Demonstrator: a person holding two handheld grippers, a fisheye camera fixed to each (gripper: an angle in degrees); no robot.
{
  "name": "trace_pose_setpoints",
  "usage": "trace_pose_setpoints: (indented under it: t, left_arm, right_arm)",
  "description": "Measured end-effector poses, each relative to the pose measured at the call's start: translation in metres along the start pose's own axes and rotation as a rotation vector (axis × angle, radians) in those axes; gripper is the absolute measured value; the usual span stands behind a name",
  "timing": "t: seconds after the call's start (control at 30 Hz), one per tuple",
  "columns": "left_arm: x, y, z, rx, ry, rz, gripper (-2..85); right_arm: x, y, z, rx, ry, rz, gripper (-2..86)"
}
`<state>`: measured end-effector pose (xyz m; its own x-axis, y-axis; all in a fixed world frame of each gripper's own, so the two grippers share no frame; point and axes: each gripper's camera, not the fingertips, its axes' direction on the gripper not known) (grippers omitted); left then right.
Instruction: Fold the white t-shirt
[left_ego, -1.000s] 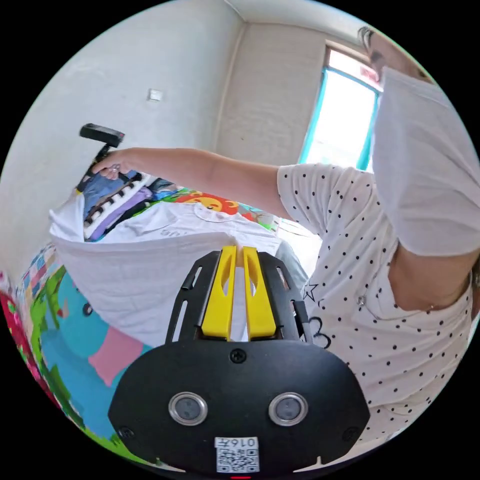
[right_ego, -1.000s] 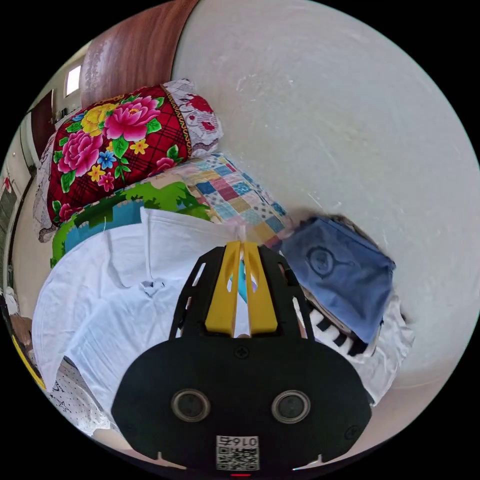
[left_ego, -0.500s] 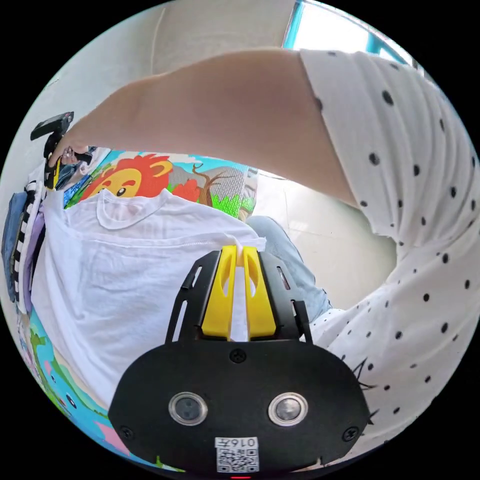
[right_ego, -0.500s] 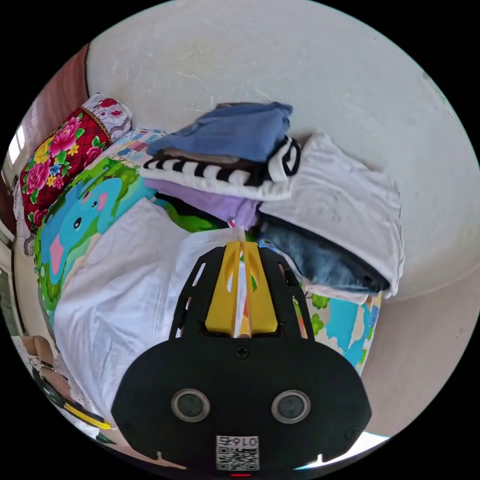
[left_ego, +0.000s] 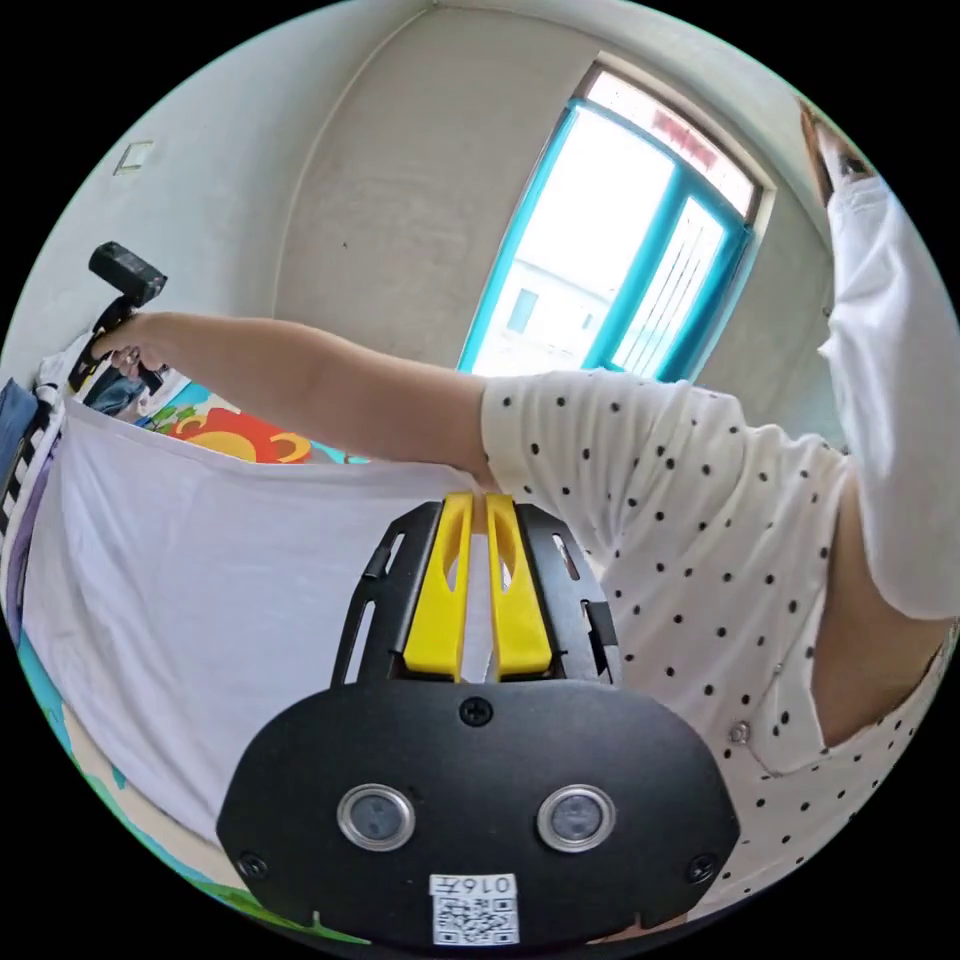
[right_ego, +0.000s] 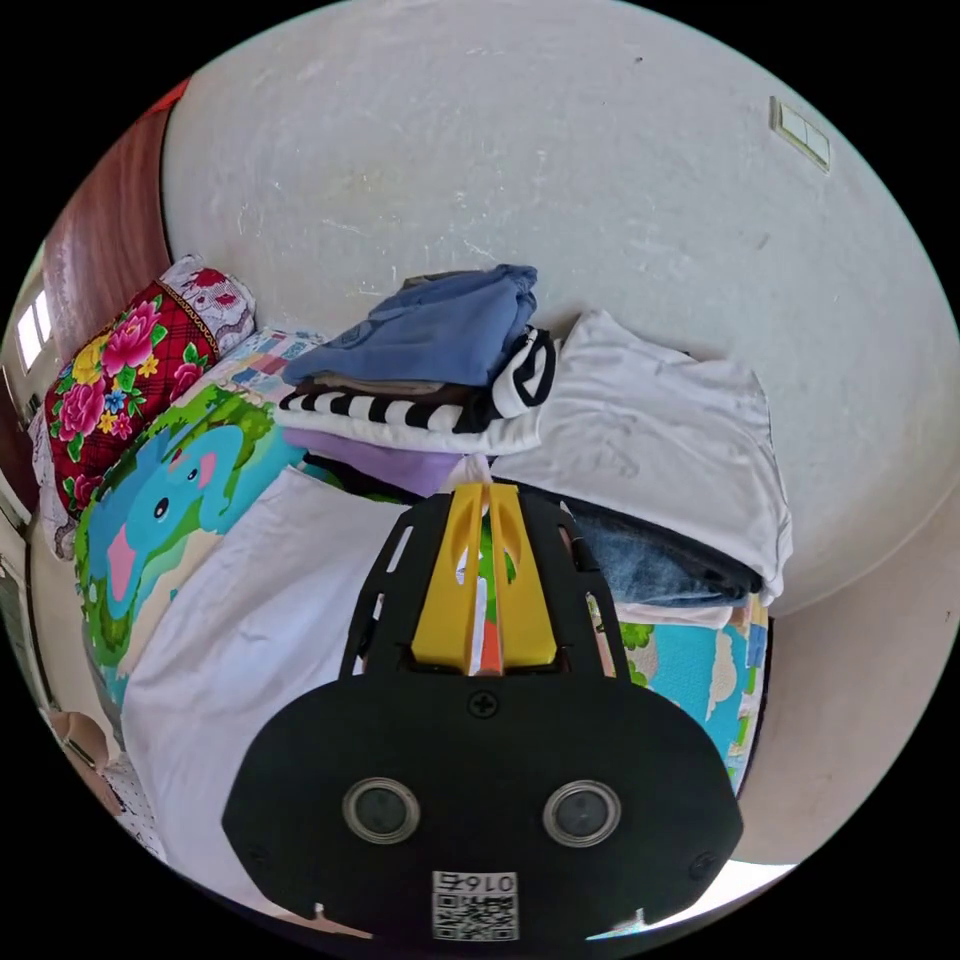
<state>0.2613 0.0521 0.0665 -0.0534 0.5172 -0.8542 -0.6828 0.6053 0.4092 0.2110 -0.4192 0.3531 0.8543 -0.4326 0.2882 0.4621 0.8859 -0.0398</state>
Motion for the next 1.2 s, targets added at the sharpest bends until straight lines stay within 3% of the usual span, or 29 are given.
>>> trace_pose_setpoints:
  t: [0.27,0.4,0.53,0.63,0.7,0.77,0.93,1.2]
  left_arm:
    - [0.012,-0.001,0.095,-0.168,0.006,-0.097,4.4]
    - [0.031,-0.006,0.076,-0.098,0.109,-0.105,12.4]
    - [0.044,0.005,0.015,0.017,0.018,-0.104,13.9]
    - [0.050,0.039,-0.045,0.068,-0.245,-0.182,13.8]
    - [0.054,0.081,-0.076,0.020,-0.467,-0.280,13.9]
    - [0.058,0.111,-0.089,-0.024,-0.564,-0.342,14.5]
    - [0.081,0.166,-0.104,-0.030,-0.596,-0.440,15.0]
    - [0.104,0.191,-0.119,0.007,-0.577,-0.509,14.1]
  right_arm:
    - [0.039,0.112,0.024,-0.271,0.156,0.042,3.1]
    - [0.054,0.164,-0.004,-0.363,0.173,0.068,12.2]
    - [0.058,0.241,-0.100,-0.154,0.093,0.121,13.1]
    - [0.032,0.317,-0.178,0.021,0.074,0.096,10.7]
    - [0.004,0.370,-0.217,0.090,0.054,0.027,9.4]
    - [-0.039,0.446,-0.253,0.149,0.034,-0.026,8.2]
    - [-0.115,0.573,-0.268,0.125,0.001,-0.041,10.3]
    - [-0.111,0.683,-0.268,0.110,-0.088,0.291,12.7]
